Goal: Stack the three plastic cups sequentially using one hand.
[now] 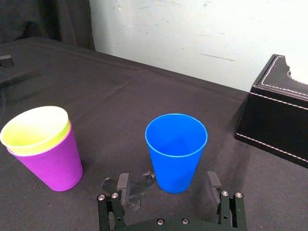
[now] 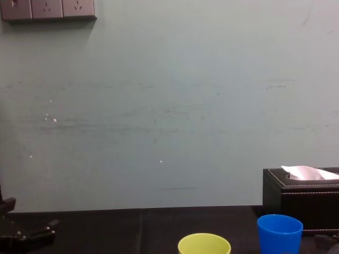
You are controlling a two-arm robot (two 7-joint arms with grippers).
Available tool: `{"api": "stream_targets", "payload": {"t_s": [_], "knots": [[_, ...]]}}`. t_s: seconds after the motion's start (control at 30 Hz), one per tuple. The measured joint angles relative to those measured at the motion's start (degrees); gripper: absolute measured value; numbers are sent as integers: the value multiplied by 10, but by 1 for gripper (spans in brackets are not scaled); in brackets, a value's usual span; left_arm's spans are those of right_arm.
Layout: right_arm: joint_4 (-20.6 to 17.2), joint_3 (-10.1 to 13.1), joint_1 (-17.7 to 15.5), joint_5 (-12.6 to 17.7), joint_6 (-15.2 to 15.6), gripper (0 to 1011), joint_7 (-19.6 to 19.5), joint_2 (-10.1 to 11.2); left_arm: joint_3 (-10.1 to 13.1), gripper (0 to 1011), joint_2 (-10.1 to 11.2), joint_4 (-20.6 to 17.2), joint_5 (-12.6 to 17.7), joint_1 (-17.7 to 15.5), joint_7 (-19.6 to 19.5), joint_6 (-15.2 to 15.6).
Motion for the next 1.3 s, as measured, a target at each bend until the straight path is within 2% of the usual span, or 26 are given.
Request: {"api": "stream_targets", "payload": {"t_s": [1.3], "knots": [[57,-16,57,-9,16,1003,5,-32,0,1010,0,0,0,0,0,0]]}}
